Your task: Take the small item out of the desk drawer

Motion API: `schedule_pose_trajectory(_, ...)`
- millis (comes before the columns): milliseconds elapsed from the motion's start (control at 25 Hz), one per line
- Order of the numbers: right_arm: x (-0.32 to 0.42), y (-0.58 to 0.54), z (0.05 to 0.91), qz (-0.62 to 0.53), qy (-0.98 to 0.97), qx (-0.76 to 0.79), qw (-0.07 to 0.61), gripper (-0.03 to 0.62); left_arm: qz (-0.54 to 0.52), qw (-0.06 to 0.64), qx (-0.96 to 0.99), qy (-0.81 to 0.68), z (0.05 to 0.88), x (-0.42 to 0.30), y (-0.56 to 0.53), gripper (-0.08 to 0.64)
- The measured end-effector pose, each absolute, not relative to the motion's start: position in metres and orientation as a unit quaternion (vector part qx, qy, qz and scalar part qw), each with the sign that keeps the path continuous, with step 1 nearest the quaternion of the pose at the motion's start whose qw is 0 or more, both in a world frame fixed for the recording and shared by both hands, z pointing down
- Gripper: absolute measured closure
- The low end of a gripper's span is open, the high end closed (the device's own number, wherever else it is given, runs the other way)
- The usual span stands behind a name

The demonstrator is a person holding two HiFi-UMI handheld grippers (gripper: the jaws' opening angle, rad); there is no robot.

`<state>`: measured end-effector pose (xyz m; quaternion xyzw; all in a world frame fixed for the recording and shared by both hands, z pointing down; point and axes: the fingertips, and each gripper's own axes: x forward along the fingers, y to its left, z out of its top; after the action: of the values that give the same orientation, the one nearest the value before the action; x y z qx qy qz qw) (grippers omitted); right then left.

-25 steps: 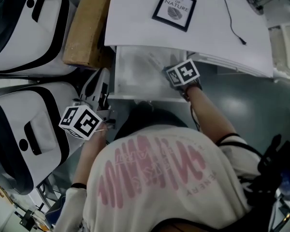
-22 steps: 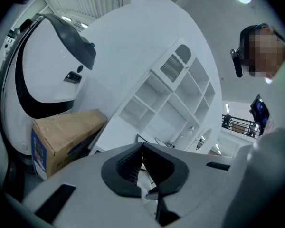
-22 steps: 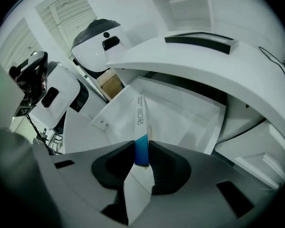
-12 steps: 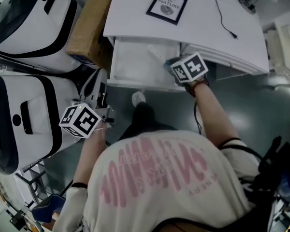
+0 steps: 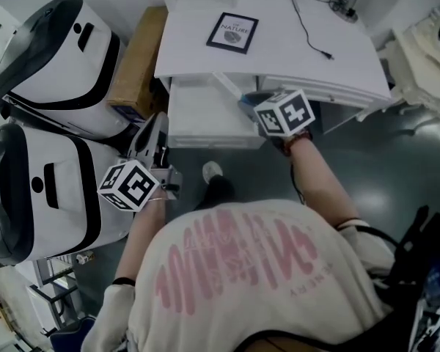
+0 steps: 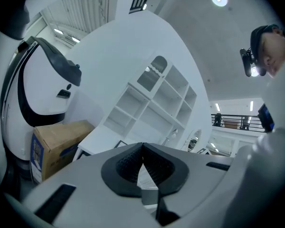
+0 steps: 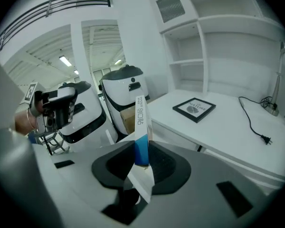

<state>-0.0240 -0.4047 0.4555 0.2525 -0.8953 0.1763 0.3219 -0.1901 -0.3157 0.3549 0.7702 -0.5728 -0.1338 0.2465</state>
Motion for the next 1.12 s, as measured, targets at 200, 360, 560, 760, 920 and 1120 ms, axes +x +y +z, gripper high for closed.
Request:
schedule_pose_trajectory(200, -0.012, -0.388, 0.414, 0.177, -0.908, 0.27, 0.267, 0.491, -0.139, 0.237, 0.777, -0.566, 0.342, -0.172, -0.301, 0.531)
schedule_pose_trajectory(360, -0.002, -0.373, 0.389, 0.17, -0.917, 0.279, 0.228, 0.491, -0.143, 0.231, 0.782, -0.56, 0.337, -0.158, -0.289, 0.531)
schedule_pose_trajectory(560, 0.007, -0.351, 0.358, 0.155, -0.93, 0.29, 0.164, 0.491, -0.148, 0.223, 0.786, -0.557, 0.329, -0.145, -0.269, 0.531)
schedule_pose_trajectory(760, 0.022, -0.334, 0.34, 0.143, -0.932, 0.31, 0.12, 0.491, -0.147, 0.218, 0.787, -0.557, 0.326, -0.133, -0.248, 0.531)
schedule_pose_trajectory(920, 0.035, -0.32, 0.334, 0.148, -0.932, 0.316, 0.096, 0.491, -0.144, 0.219, 0.787, -0.559, 0.328, -0.125, -0.23, 0.531)
schedule_pose_trajectory(1120, 0.045, -0.3, 0.33, 0.152, -0.934, 0.313, 0.077, 0.491, -0.142, 0.223, 0.782, -0.564, 0.33, -0.123, -0.211, 0.531)
